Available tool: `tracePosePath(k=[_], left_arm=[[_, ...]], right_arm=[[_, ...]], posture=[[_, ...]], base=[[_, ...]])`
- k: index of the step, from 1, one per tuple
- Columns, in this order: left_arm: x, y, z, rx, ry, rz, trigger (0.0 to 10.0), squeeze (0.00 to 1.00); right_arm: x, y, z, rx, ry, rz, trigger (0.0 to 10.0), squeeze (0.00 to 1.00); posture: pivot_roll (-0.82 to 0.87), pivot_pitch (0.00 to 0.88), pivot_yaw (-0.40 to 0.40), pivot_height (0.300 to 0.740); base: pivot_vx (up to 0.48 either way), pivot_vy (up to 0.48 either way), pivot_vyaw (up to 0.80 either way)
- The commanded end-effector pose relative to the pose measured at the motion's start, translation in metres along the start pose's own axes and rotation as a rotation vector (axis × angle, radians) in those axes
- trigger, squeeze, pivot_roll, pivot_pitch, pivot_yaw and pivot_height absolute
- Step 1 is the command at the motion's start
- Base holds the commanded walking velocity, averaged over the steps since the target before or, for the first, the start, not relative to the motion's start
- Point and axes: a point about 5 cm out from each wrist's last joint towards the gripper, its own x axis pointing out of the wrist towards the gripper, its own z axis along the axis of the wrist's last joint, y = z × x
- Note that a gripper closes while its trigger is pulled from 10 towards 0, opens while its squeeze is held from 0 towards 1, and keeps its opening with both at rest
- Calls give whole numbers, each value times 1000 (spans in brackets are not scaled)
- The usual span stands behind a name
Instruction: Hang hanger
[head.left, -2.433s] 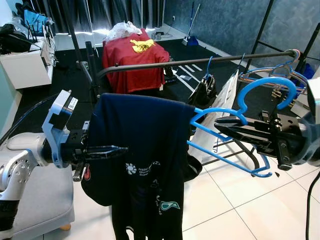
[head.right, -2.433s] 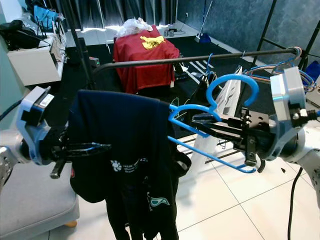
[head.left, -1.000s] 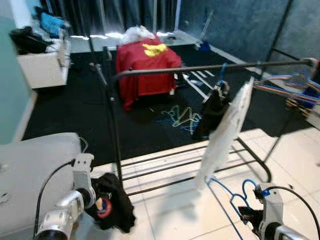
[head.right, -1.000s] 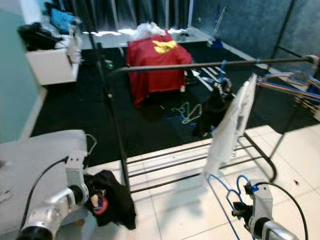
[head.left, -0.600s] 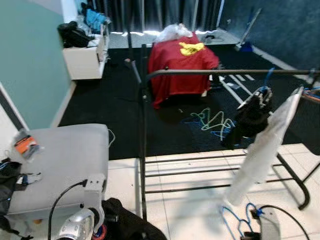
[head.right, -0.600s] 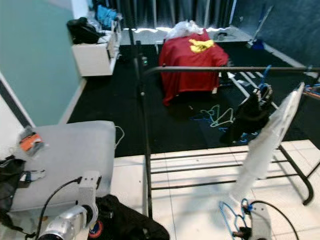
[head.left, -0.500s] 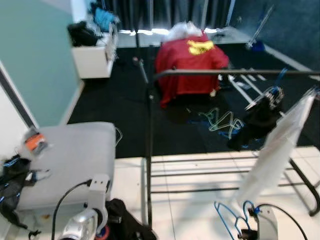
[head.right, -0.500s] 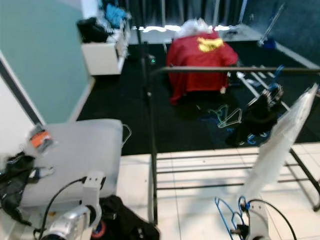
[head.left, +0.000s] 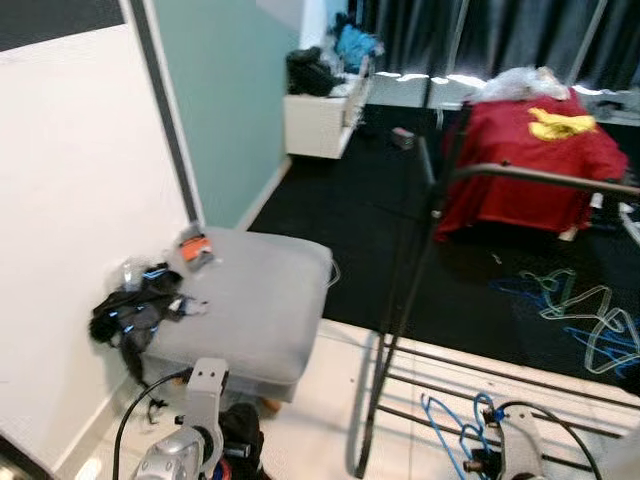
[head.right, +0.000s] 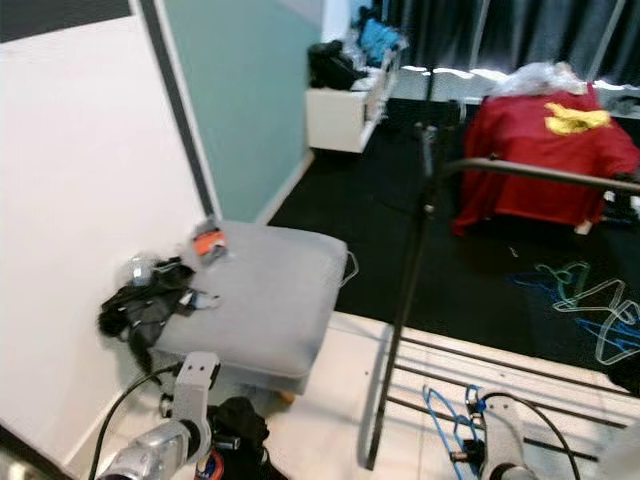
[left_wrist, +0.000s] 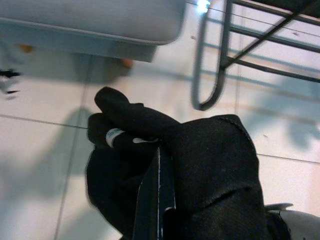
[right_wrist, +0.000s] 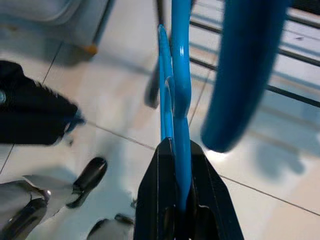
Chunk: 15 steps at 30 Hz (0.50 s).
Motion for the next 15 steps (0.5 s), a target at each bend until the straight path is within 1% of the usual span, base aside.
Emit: tracePosePath(k=[1,4,10,15], left_arm=[[1,0,-2,-1,4,5,10000,0],[2,0,-3,7,16,25,10000,0],[2,3,-9,7,60,64,10000,0],[2,4,-9,0,58,66,10000,0]], right_arm=[[2,3,-3,-30,9,4,10000,0],[4,5,-10,-47,37,1,10000,0],[7,8,-12,-59,58,7,10000,0],[7,8,-13,-60,59,7,10000,0]], posture=[[195,0,-14,740],[193,0,-13,740],[195,0,-14,740],[199,0,-16,740]], base=[[0,0,800],[0,0,800],[0,0,800],[0,0,800]])
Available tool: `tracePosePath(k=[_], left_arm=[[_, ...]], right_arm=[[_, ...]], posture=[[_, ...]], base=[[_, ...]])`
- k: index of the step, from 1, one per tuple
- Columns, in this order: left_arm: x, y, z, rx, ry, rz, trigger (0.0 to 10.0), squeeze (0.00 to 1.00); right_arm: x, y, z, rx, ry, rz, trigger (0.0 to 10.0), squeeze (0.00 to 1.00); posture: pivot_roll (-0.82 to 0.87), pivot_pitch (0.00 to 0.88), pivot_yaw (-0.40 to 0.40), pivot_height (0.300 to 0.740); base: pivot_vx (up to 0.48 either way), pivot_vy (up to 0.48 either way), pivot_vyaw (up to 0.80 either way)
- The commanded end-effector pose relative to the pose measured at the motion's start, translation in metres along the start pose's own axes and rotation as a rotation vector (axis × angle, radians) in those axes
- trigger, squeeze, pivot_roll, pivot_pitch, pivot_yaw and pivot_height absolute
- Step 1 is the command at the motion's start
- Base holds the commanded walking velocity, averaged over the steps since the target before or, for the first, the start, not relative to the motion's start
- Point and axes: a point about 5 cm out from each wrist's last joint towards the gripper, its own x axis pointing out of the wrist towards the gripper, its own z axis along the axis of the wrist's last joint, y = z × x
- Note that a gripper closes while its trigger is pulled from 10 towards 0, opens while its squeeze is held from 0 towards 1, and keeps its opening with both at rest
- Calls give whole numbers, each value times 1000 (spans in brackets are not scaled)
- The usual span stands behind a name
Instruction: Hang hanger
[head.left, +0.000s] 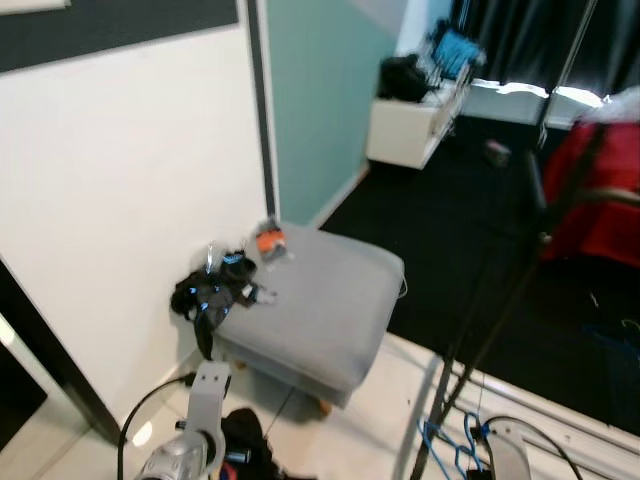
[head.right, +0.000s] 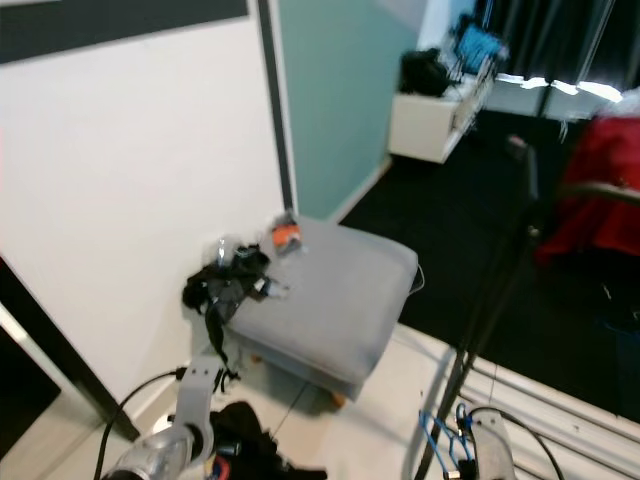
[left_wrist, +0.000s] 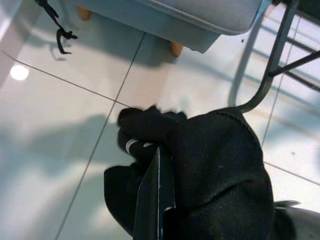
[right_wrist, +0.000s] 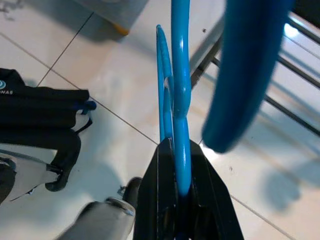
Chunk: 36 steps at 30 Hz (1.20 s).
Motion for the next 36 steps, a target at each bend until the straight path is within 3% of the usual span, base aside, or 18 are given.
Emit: tracePosePath(k=[1,8,9,15,23,36], left_arm=[[0,4,1,7,0,14,10000,0],[-2,1,-14,29,56,15,10000,0],[-2,-1,-19,51,82,8,10000,0],[-2,-3,-26,70,119,9,10000,0],[-4,-4,-37,86,148,10,10000,0],[-4,-10,-41,111,161,6,10000,0]], right_arm=[[1,3,0,-7,-7,8,10000,0],[-4,8,-26,6,38,9,10000,0],[-10,4,-40,14,61,-5,10000,0],[-22,-10,-59,21,107,-36,10000,0],[-26,-19,-66,38,148,-82,10000,0],[-13,0,-51,89,93,-71,10000,0]], posture=[[199,0,-16,740],[187,0,-11,740],[186,0,-11,740],[190,0,-13,740],[197,0,-16,740],[191,0,-13,740]], base=[[0,0,800],[0,0,800],[0,0,800],[0,0,800],[0,0,800],[0,0,800]])
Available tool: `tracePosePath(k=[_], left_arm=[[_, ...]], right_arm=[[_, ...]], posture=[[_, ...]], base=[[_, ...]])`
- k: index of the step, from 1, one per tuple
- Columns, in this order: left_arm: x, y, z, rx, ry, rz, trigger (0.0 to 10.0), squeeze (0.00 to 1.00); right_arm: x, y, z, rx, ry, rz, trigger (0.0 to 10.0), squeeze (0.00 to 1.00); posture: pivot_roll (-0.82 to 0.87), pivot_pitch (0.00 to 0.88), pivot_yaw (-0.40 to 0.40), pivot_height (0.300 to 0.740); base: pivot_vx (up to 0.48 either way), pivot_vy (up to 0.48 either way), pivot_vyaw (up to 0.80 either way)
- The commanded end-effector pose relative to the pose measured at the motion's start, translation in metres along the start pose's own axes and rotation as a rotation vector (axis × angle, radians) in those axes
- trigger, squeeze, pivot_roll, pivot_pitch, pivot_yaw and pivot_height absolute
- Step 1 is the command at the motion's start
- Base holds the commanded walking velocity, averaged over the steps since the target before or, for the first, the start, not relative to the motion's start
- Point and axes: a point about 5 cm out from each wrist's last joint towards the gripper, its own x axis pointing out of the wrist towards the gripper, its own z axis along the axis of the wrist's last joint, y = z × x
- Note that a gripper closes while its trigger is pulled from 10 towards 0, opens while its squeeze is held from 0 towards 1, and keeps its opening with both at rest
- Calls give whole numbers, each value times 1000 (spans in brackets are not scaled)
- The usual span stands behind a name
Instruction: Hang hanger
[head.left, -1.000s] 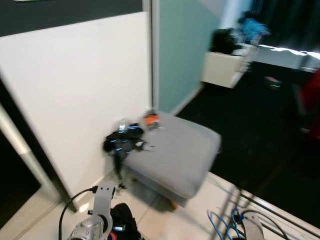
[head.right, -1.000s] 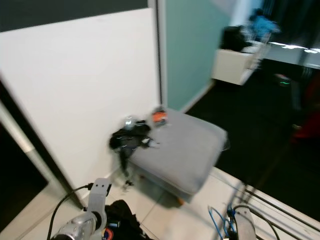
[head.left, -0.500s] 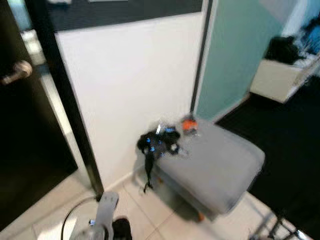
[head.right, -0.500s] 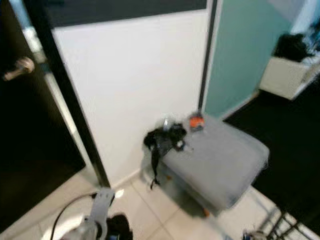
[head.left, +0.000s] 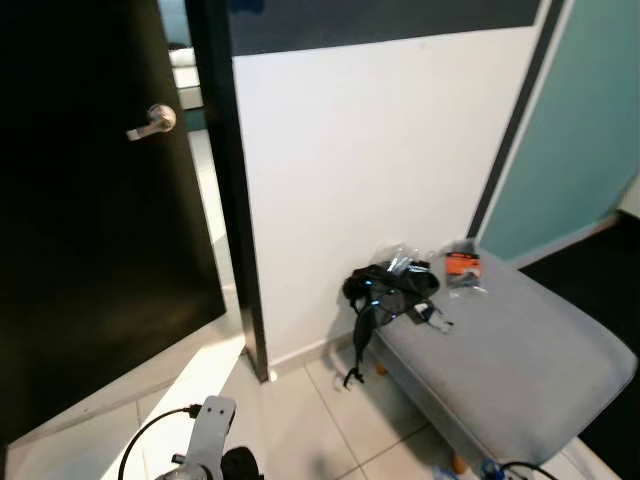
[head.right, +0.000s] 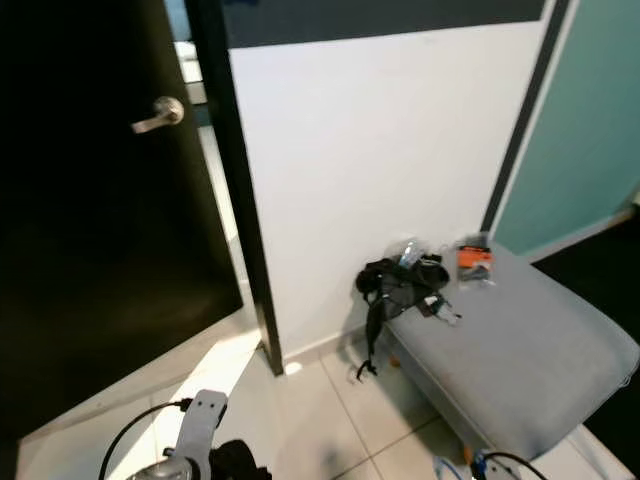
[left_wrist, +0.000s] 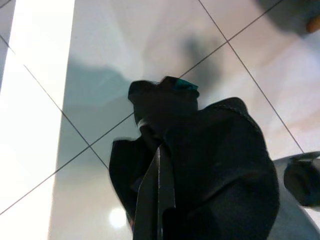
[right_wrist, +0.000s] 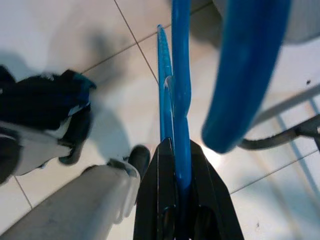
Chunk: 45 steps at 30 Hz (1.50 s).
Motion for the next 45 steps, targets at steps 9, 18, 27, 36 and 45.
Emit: tracePosePath(k=[9,18,27,36,45], left_arm=[[1,-2,6,28,-22,7,10000,0],[1,-1,7,43,-28,14,10000,0],[1,2,9,51,-45,48,10000,0],[-7,35,21,29,-133,227,10000,0],[-52,119,97,17,-515,675,10000,0]], right_arm=[[7,12,16,18,-34,9,10000,0],[9,21,11,28,-28,17,10000,0],[5,15,5,17,-33,29,10000,0],[-12,-14,-17,25,-18,12,10000,0],[-12,-29,-1,30,-28,-7,10000,0]], posture=[[191,0,-12,740],[193,0,-11,740],[193,0,-11,740],[193,0,-10,740],[208,0,-18,740]], base=[[0,0,800],[0,0,800],[0,0,800],[0,0,800],[0,0,800]])
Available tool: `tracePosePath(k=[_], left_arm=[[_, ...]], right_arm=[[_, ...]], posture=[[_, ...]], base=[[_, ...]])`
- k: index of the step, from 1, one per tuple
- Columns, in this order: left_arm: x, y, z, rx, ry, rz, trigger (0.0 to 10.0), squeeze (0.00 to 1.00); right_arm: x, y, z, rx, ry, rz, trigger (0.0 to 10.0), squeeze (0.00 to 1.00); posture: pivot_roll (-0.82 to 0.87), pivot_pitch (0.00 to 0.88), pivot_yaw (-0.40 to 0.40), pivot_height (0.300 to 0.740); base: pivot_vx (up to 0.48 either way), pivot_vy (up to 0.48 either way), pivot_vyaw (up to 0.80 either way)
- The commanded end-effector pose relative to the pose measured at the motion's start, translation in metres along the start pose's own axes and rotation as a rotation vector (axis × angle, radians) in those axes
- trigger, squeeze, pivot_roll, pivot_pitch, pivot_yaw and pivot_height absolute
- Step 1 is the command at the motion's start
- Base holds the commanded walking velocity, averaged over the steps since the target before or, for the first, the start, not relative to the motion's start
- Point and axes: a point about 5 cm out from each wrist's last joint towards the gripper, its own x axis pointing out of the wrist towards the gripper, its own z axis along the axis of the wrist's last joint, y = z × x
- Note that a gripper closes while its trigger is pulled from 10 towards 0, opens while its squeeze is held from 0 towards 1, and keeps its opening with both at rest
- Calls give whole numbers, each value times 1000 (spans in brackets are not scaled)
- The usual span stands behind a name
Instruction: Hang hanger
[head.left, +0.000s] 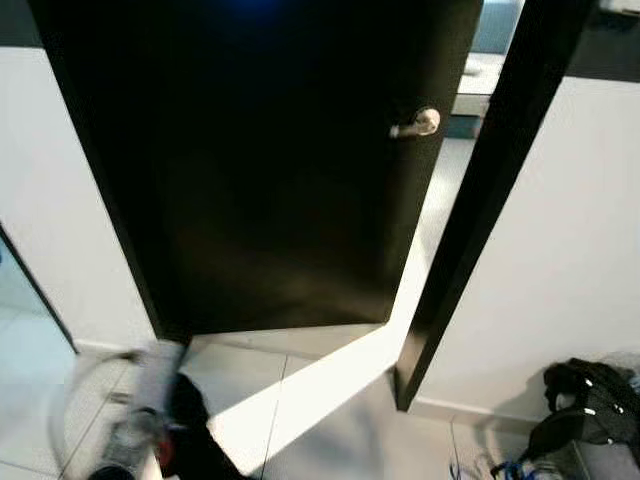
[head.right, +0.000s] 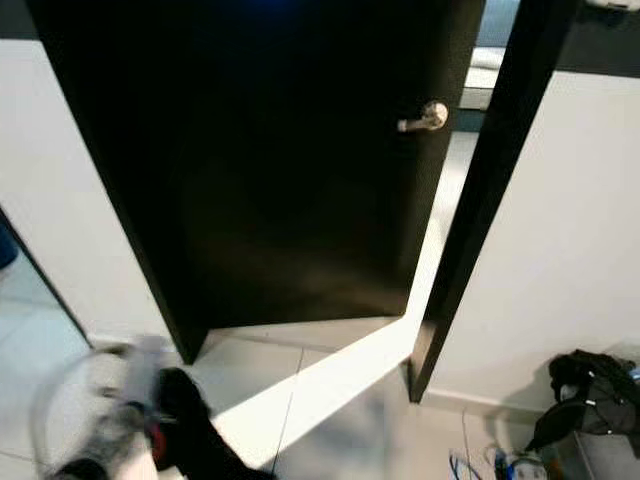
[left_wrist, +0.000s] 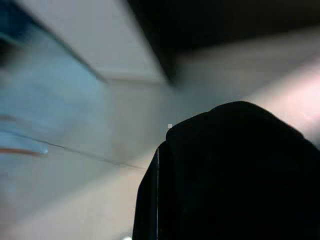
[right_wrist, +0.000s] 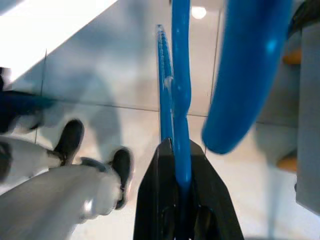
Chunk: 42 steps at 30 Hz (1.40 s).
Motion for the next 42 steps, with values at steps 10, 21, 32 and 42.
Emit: tracePosePath(k=[10,21,32,42], left_arm=[[1,2,8,-26,-59,34,10000,0],[-16,-51,-11,-73,37,-148,10000,0],[-14,-44,-11,-75,38,-138,10000,0],[-16,-53,-11,-83,41,-195,10000,0]], right_arm=[[20,38,25,-13,-39,66,10000,0],[29,73,30,-34,-46,107,10000,0],[22,55,20,-44,-40,103,10000,0],[1,21,-15,-34,-3,73,10000,0]], posture=[[208,0,-20,740],[200,0,-19,740],[205,0,-18,740],[200,0,-18,740]], base=[[0,0,800],[0,0,800],[0,0,800],[0,0,800]])
